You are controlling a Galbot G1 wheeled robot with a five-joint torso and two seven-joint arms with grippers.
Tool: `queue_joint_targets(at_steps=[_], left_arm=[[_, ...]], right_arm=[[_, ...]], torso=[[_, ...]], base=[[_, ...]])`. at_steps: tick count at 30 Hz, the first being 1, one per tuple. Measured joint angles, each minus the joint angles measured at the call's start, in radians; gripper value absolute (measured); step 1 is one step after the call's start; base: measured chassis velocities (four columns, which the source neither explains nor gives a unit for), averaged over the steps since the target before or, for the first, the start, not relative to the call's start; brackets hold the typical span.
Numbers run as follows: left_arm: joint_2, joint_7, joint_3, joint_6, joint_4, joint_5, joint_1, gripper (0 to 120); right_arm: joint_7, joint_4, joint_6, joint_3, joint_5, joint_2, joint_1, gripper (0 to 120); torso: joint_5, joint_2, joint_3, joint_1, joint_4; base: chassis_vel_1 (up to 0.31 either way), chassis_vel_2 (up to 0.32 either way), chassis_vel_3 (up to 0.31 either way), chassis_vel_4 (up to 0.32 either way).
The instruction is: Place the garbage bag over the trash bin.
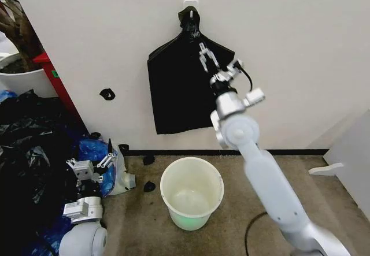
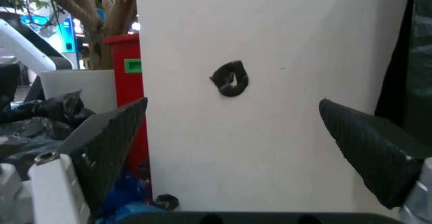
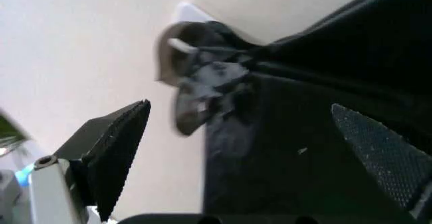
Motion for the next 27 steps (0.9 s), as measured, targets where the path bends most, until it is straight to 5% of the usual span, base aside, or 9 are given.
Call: queue_joint_targets(at_steps=[7,18,27], left_arm=[[0.01,-0.012,-0.001,-0.002,0.013,0.002,-0.014,100],[0.02,-0.028,-0.006,-0.005,0.024,0.003,-0.019,100],[0.021,-0.04,-0.007,-0.01,0.028,0.007,-0.02,100]], right_arm=[[0.024,-0.094,-0.018,-0.003,-0.034,0.031,0.078,100],[0.0,-0.101,-0.021,-0.03,-0.06,0.062,0.109,66],[0.006,-0.11,-0.045,-0.043,-0.096,0.064,0.115,50]], torso=[[0.0002,0.0,0.0,0.0,-0.0001],[0.0003,0.0,0.0,0.0,0.0],[0.0004,0.0,0.0,0.0,0.0]], base=[[0.0,0.0,0.0,0.0],[0.0,0.0,0.0,0.0],[0.0,0.0,0.0,0.0]])
